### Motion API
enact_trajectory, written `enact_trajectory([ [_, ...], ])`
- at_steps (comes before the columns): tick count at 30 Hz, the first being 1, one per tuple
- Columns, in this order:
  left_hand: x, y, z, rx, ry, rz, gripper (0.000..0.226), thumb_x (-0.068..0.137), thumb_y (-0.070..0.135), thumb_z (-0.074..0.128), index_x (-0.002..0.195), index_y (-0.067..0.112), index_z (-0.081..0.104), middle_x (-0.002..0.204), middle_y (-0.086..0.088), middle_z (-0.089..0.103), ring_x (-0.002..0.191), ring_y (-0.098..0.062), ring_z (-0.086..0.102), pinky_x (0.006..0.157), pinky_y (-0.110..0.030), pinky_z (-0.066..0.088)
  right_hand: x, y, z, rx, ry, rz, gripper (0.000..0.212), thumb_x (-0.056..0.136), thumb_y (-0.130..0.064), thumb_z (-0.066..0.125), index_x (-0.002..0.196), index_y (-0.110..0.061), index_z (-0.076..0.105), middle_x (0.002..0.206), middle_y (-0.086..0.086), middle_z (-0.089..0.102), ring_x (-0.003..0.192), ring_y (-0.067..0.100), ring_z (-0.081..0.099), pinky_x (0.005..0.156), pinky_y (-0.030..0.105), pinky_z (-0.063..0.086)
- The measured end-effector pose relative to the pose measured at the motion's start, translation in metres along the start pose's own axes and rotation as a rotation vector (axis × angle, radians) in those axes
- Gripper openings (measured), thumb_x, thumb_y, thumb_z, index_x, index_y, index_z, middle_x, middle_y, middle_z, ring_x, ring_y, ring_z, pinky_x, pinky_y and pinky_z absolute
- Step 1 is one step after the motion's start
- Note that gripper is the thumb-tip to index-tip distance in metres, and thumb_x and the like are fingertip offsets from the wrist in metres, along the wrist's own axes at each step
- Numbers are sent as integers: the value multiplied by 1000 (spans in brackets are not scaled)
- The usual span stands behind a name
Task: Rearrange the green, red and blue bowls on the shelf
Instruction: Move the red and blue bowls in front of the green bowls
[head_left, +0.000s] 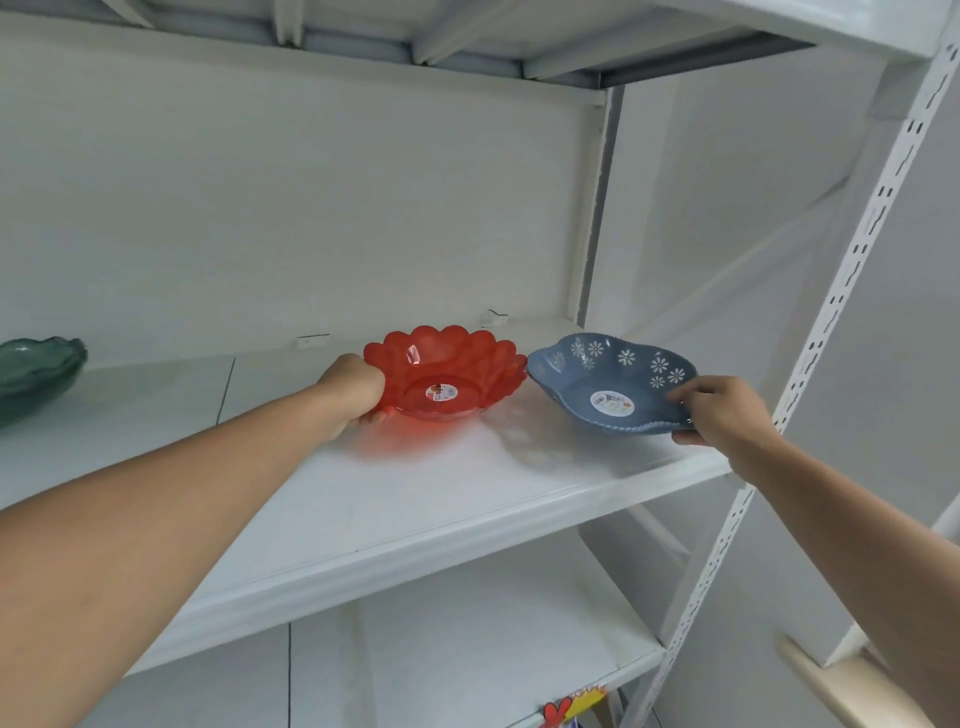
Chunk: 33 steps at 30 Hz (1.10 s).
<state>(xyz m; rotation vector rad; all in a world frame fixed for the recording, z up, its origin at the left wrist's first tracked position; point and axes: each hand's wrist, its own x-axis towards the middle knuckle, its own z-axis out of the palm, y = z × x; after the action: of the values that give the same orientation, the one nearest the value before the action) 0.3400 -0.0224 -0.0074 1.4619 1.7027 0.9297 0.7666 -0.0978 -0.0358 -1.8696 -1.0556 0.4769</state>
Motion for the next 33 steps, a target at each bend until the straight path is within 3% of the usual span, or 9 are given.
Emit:
enact_trajectory([
  [3,-4,-4,-26,-1,44,28,26,88,-1,36,90,-3,62,69,-21,68,50,-26,57,52,-29,48,-10,-19,9,35,5,-23,45,98,-6,41,93,-20,83,124,12,69,55,28,80,60,28,64],
  [7,-16,-20,-69,11,101,34,26,86,0,38,78,-1,63,56,-15,65,41,-21,54,44,-25,44,-26,-41,33,116,-30,-46,40,98,-3,47,90,-17,83,116,13,70,52,23,78,79,41,69],
  [14,-71,-70,-149,-32,298,-83,24,95,1,40,85,0,61,61,-16,66,34,-16,52,33,-19,41,-58,-71,94,188,-186,-81,32,96,-1,54,85,-11,82,103,15,75,60,34,79,86,53,68],
  [19,-131,-110,-209,-110,429,-189,24,98,-2,39,87,0,61,62,-16,63,40,-18,53,34,-20,43,-92,-100,144,217,-357,-155,39,94,1,53,76,-14,84,109,17,74,62,34,79,82,47,68],
  [21,-154,-125,-232,-130,469,-207,23,97,-2,41,90,0,63,66,-16,65,45,-20,56,35,-20,44,-115,-112,163,222,-407,-191,45,92,1,52,71,-21,85,103,13,74,55,28,78,71,39,69],
  [23,-175,-141,-255,-153,492,-224,22,97,1,43,91,3,64,66,-15,66,47,-20,56,37,-20,45,-140,-124,180,235,-461,-219,46,93,2,54,68,-21,84,99,14,73,61,31,78,59,33,68],
  [27,-206,-172,-302,-232,528,-238,20,100,7,47,93,5,65,67,-13,67,49,-19,57,39,-21,47,-187,-154,214,231,-528,-261,46,93,3,50,69,-18,84,98,13,73,53,26,77,69,40,70],
  [33,-232,-230,-383,-281,565,-266,22,101,0,41,89,2,59,69,-14,66,52,-21,59,38,-22,46,-263,-204,270,240,-573,-309,45,94,4,49,72,-14,84,101,15,74,51,24,77,68,40,70],
])
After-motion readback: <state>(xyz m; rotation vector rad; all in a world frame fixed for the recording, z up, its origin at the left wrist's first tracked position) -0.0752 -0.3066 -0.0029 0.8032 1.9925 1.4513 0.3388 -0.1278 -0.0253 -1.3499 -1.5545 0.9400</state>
